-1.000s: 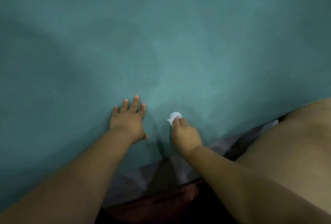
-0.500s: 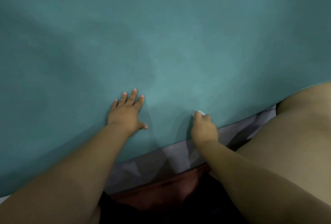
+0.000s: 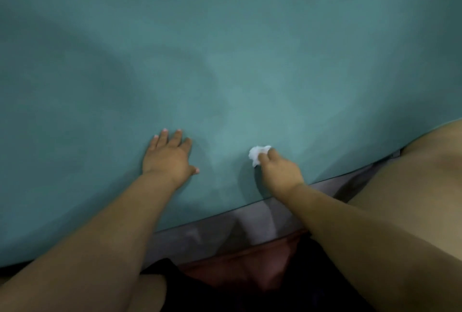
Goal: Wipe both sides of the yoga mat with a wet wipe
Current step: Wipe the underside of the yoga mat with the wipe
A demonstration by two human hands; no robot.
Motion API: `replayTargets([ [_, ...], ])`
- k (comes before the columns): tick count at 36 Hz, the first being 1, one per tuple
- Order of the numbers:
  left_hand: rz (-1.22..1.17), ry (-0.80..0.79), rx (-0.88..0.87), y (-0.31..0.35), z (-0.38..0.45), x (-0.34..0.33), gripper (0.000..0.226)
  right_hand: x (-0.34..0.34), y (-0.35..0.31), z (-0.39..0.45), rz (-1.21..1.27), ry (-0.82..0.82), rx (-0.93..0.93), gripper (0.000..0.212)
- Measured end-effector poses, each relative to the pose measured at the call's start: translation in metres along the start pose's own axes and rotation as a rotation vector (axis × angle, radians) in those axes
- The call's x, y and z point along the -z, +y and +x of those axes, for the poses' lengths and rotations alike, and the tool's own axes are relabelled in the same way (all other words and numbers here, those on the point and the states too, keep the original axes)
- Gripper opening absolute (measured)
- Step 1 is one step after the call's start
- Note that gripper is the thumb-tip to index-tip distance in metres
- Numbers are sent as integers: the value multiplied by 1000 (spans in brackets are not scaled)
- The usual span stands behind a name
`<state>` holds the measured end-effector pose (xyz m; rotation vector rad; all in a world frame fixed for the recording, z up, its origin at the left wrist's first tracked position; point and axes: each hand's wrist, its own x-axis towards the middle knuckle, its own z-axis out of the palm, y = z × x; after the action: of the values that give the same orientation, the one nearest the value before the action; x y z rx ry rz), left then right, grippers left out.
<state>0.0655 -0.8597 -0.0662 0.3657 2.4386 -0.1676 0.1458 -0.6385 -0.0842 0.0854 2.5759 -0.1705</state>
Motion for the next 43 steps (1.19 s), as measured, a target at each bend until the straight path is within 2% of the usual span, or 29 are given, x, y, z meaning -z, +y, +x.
replayTargets([
  [3,77,-7,-12,5,0,-6,75,7,9,14,97,93,-254,42],
  [5,114,-18,-15,8,2,-11,73,0,-5,16,135,81,-225,46],
  [7,132,-26,-12,8,4,-15,72,-18,-35,8,163,8,-8,51],
  [8,132,-29,-11,7,5,-16,72,-31,-51,2,143,14,158,52],
  [10,118,-40,-14,6,6,-18,72,-45,-72,-11,105,9,426,45],
  [12,107,-47,-22,4,7,-19,71,-46,-68,-12,8,29,547,33],
  [14,109,-44,-33,2,11,-18,67,-38,-51,6,-22,91,608,32],
  [16,116,-37,-56,-2,15,-14,59,-24,-23,36,-72,158,524,41],
  [18,91,-25,-82,-5,19,-8,53,4,1,62,2,333,331,41],
  [19,49,-15,-85,-7,22,-5,52,18,11,72,57,351,197,39],
  [21,-79,4,-57,-10,28,3,54,36,23,89,119,279,-63,36],
  [24,-142,32,3,-19,42,14,58,35,9,107,112,352,-201,36],
  [25,-108,51,15,-22,47,17,60,29,-6,108,119,341,-137,37],
  [27,-16,74,47,-30,58,21,66,7,-47,97,184,237,154,43],
  [30,65,23,75,-34,70,23,75,-16,-91,66,103,93,505,49],
  [32,99,-14,67,-33,73,21,74,-15,-82,70,53,46,588,45],
  [34,105,-16,57,-33,76,20,73,6,-58,90,19,67,623,42],
  [36,100,-12,49,-34,77,20,73,33,-26,117,75,122,522,42],
  [40,99,-17,39,-34,79,21,74,80,22,167,132,325,-71,40],
  [43,57,-38,32,-35,83,25,76,77,8,183,214,411,-226,38],
])
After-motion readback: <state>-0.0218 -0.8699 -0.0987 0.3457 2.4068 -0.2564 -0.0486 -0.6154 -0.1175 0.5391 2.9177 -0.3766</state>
